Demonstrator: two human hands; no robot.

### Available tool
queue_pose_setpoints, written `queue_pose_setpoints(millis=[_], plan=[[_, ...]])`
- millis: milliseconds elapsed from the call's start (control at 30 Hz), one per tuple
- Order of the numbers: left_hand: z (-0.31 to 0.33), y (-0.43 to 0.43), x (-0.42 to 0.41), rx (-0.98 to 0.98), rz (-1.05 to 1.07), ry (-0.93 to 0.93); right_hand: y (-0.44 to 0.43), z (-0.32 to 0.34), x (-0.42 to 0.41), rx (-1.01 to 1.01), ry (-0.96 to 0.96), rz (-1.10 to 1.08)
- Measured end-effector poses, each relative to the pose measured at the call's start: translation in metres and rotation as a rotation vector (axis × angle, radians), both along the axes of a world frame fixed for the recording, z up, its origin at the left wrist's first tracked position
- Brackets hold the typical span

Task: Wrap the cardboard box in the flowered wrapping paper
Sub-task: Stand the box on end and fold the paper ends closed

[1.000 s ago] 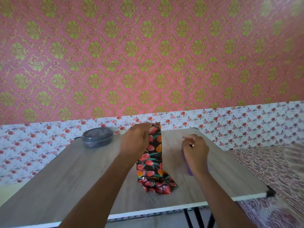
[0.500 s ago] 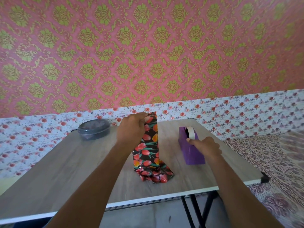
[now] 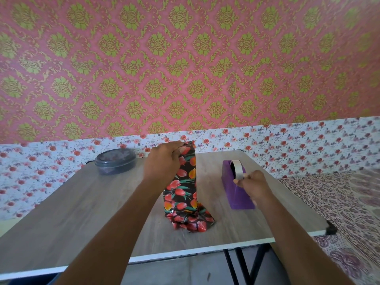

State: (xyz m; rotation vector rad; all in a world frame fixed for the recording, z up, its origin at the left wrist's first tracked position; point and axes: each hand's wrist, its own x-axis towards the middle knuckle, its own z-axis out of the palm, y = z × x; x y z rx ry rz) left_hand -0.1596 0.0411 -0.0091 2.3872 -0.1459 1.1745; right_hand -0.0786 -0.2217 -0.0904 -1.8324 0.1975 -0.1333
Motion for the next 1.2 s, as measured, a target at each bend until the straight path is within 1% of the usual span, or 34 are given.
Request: queue_pose_setpoints(millis=[67, 167, 267, 333, 467, 567, 633, 733, 800, 833, 867, 900, 1000, 1033, 1067, 1133, 1200], plan=[[0.000, 0.000, 0.000, 0.004, 0.005, 0.004, 0.003, 0.001, -0.003, -0.054, -0.029, -0.047], [-0.001, 0.000, 0.001, 0.002, 0.009, 0.002, 0.011, 0.000, -0.013, -0.208, -0.049, -0.149], [0.000, -0.001, 0.000, -0.004, 0.006, 0.007, 0.022, -0.003, -0.026, -0.262, -0.105, -0.253], [0.000, -0.001, 0.000, -0.001, 0.010, 0.006, 0.024, -0.006, -0.033, -0.214, -0.142, -0.327], [0.000, 0.000, -0.001, 0.008, 0.010, 0.008, 0.018, -0.026, -0.049, 0.043, -0.135, -0.375], [0.000, 0.001, -0.001, 0.014, 0.010, 0.015, 0.020, -0.041, -0.057, 0.087, -0.129, -0.414], [0.001, 0.000, -0.003, 0.018, 0.000, 0.011, 0.023, -0.042, -0.057, 0.027, -0.094, -0.422], [0.002, 0.000, -0.005, -0.004, -0.028, 0.004, 0.033, -0.046, -0.062, -0.135, -0.038, -0.433], [0.004, 0.000, -0.006, 0.000, -0.025, 0.017, 0.041, -0.051, -0.073, -0.274, -0.072, -0.460], [0.005, 0.001, -0.006, 0.009, -0.021, 0.024, 0.045, -0.053, -0.078, -0.299, -0.118, -0.469], [0.006, 0.002, -0.006, 0.019, -0.018, 0.032, 0.046, -0.055, -0.082, -0.283, -0.176, -0.461], [0.007, 0.001, -0.007, 0.032, -0.026, 0.035, 0.043, -0.056, -0.082, -0.222, -0.239, -0.447], [0.010, 0.003, -0.008, 0.109, -0.057, 0.064, 0.033, -0.054, -0.086, 0.104, -0.388, -0.322], [0.011, 0.006, -0.007, 0.123, -0.067, 0.079, 0.031, -0.049, -0.087, 0.169, -0.417, -0.263], [0.013, 0.009, -0.007, 0.111, -0.080, 0.092, 0.030, -0.039, -0.088, 0.204, -0.445, -0.196], [0.017, 0.013, -0.005, 0.012, -0.106, 0.133, 0.033, -0.013, -0.088, 0.237, -0.523, -0.038], [0.022, 0.013, -0.003, -0.106, -0.125, 0.167, 0.041, 0.018, -0.082, 0.215, -0.596, 0.098]])
